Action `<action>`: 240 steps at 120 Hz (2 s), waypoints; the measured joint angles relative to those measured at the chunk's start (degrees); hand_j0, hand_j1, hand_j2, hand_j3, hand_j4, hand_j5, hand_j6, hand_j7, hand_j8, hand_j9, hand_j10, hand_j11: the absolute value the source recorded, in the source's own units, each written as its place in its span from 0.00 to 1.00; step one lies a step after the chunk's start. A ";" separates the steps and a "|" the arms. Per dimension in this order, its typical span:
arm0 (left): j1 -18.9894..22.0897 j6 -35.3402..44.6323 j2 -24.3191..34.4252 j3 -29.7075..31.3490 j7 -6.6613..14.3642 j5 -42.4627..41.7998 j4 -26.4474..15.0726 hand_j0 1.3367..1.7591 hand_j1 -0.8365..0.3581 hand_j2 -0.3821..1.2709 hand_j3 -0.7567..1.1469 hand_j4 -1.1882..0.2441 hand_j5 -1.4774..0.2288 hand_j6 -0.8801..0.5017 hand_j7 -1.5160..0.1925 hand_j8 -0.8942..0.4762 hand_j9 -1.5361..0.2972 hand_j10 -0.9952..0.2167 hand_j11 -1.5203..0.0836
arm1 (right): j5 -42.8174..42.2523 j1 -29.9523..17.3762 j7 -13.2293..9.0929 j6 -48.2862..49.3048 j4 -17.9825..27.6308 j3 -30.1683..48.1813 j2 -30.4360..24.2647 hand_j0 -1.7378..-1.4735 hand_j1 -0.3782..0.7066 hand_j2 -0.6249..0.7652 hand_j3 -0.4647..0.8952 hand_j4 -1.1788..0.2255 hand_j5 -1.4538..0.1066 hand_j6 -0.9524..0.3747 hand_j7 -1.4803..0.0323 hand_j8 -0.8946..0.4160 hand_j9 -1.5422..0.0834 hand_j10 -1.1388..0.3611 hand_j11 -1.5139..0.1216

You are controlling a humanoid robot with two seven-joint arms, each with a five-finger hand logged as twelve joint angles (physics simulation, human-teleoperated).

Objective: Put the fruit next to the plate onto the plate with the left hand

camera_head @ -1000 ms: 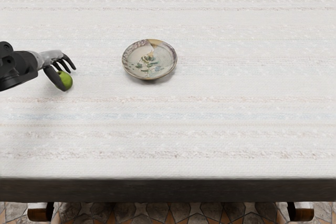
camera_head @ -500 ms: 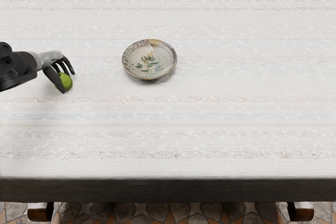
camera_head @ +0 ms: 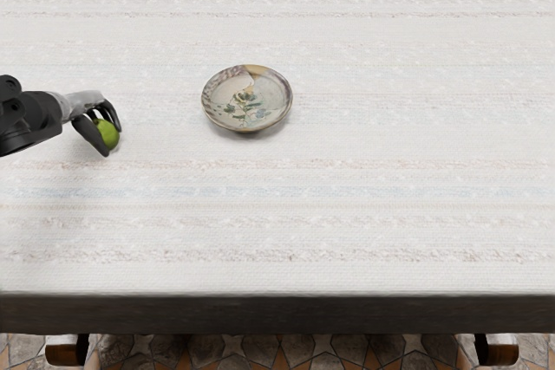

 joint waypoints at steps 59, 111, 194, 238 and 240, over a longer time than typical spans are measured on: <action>-7.15 -4.93 -0.29 -0.18 1.47 -0.87 -4.51 0.74 0.36 0.49 0.40 0.41 0.16 0.49 0.19 0.45 0.20 0.25 0.23 | 0.00 0.00 0.00 0.00 0.00 0.00 0.00 0.30 0.03 0.45 0.34 0.84 0.93 0.72 0.98 0.68 0.95 0.76 0.93; -12.75 -7.24 -4.82 -2.76 3.48 -2.62 -5.76 0.75 0.36 0.62 0.40 0.28 0.15 0.40 0.20 0.38 0.22 0.13 0.24 | 0.00 0.00 0.00 0.00 0.00 0.00 0.00 0.30 0.03 0.45 0.34 0.84 0.93 0.72 0.98 0.68 0.95 0.76 0.93; -13.09 -4.28 -10.96 -11.29 3.43 -7.01 -5.41 0.75 0.60 0.48 0.40 0.55 0.53 0.45 0.56 0.43 0.54 0.48 0.60 | 0.00 0.00 0.00 0.00 0.00 0.00 0.00 0.30 0.03 0.45 0.34 0.84 0.93 0.72 0.98 0.68 0.95 0.76 0.93; -12.56 -20.49 -0.24 -14.61 3.02 -30.15 -5.96 0.76 0.91 0.28 0.40 0.77 0.80 0.59 0.82 0.60 0.77 0.75 0.87 | 0.00 0.00 0.00 0.01 0.00 0.00 0.00 0.30 0.03 0.45 0.34 0.84 0.93 0.72 0.98 0.68 0.95 0.76 0.93; -12.18 -21.51 0.20 -14.70 3.03 -31.83 -5.98 0.76 0.91 0.27 0.40 0.77 0.80 0.59 0.82 0.60 0.78 0.75 0.88 | 0.00 0.00 0.00 0.01 0.00 0.00 0.00 0.30 0.03 0.45 0.34 0.84 0.93 0.72 0.98 0.68 0.95 0.76 0.93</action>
